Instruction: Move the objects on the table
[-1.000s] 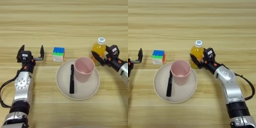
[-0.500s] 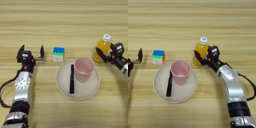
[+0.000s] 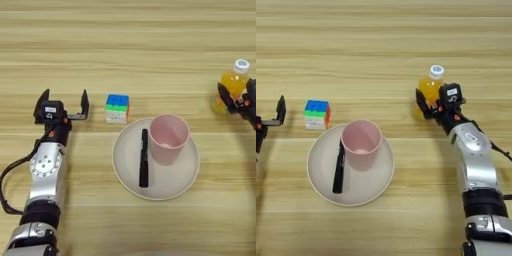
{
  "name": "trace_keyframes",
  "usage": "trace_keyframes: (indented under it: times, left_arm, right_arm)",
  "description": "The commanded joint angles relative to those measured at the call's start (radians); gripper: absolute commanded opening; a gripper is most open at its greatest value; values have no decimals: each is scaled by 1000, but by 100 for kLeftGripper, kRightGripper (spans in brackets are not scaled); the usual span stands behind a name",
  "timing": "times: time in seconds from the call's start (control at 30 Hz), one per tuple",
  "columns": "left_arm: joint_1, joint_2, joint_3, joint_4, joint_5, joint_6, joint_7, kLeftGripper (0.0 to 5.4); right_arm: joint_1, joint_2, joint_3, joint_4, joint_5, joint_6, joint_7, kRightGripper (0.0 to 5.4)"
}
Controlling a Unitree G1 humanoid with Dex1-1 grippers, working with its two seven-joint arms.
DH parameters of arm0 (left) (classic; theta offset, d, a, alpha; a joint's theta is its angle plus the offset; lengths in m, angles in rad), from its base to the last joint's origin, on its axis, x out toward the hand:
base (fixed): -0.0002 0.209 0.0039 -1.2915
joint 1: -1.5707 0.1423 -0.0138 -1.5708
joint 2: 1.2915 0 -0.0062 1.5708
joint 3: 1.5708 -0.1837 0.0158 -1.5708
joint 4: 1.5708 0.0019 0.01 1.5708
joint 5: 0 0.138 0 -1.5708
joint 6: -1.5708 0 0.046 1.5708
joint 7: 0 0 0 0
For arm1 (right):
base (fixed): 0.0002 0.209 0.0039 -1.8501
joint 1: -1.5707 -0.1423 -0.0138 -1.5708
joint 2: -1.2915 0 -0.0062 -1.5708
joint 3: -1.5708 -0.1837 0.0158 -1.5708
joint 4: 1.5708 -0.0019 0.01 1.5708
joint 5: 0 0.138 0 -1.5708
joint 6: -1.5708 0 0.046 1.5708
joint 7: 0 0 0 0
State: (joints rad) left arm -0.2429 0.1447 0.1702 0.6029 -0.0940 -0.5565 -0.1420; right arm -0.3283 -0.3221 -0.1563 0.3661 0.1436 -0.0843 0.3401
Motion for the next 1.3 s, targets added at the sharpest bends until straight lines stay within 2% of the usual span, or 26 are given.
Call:
trace_keyframes:
  times: [0.03, 0.27, 0.93, 0.97, 1.3]
  left_arm:
    - [-11, 3, -4, 13, 6, -4, 1, 540]
    - [-14, 2, -5, 17, 8, -4, 3, 540]
    - [-8, -2, -5, 8, 9, -5, 3, 540]
    - [-8, -3, -5, 8, 9, -5, 3, 540]
    - [-8, -3, -5, 8, 9, -5, 4, 540]
  right_arm:
    - [-63, -32, -30, 69, -27, -60, -47, 352]
    - [-93, -44, -24, 195, -82, -146, -103, 351]
    - [-116, -36, -18, 336, -88, -210, -99, 350]
    - [-117, -36, -18, 339, -88, -211, -99, 379]
    - [-121, -34, -13, 354, -88, -218, -98, 485]
